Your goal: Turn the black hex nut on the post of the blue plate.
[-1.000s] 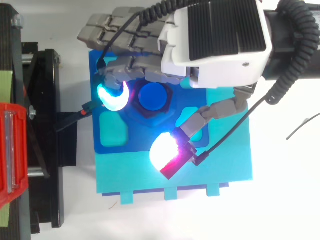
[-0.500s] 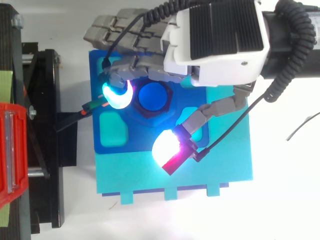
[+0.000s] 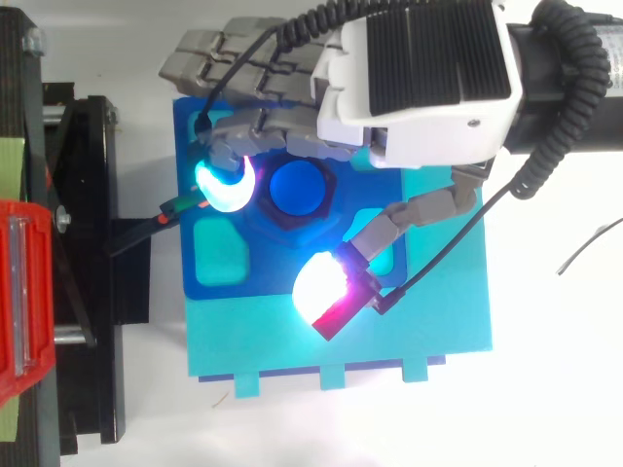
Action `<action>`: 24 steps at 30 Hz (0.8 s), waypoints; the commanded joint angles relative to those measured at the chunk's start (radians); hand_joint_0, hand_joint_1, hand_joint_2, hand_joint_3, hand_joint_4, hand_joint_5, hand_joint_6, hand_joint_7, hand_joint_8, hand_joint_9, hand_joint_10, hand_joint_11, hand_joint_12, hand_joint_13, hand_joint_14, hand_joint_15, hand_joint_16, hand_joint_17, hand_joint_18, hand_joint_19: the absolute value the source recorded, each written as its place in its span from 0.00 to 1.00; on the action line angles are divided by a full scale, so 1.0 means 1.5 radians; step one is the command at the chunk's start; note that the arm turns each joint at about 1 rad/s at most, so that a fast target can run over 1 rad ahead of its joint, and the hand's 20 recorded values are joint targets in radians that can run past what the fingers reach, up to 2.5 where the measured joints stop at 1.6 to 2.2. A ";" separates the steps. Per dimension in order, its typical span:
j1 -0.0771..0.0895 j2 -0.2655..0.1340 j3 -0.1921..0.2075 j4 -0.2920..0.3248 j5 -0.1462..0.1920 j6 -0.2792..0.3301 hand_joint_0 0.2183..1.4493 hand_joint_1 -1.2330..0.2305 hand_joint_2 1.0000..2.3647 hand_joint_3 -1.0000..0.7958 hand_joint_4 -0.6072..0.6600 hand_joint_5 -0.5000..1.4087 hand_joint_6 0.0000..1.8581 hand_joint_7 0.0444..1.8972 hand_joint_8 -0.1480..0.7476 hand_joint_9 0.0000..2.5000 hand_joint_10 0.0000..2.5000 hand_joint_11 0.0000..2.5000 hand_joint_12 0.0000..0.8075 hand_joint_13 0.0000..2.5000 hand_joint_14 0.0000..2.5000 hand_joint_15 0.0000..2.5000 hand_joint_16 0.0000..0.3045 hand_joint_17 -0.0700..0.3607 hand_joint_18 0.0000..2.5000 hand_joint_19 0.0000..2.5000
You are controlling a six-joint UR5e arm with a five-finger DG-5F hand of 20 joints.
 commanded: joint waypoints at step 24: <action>-0.015 0.001 0.000 -0.025 -0.022 -0.001 0.15 0.44 0.00 0.28 0.66 0.13 0.27 0.49 0.38 0.00 0.00 0.00 0.45 0.00 0.00 0.00 0.16 0.42 0.00 0.00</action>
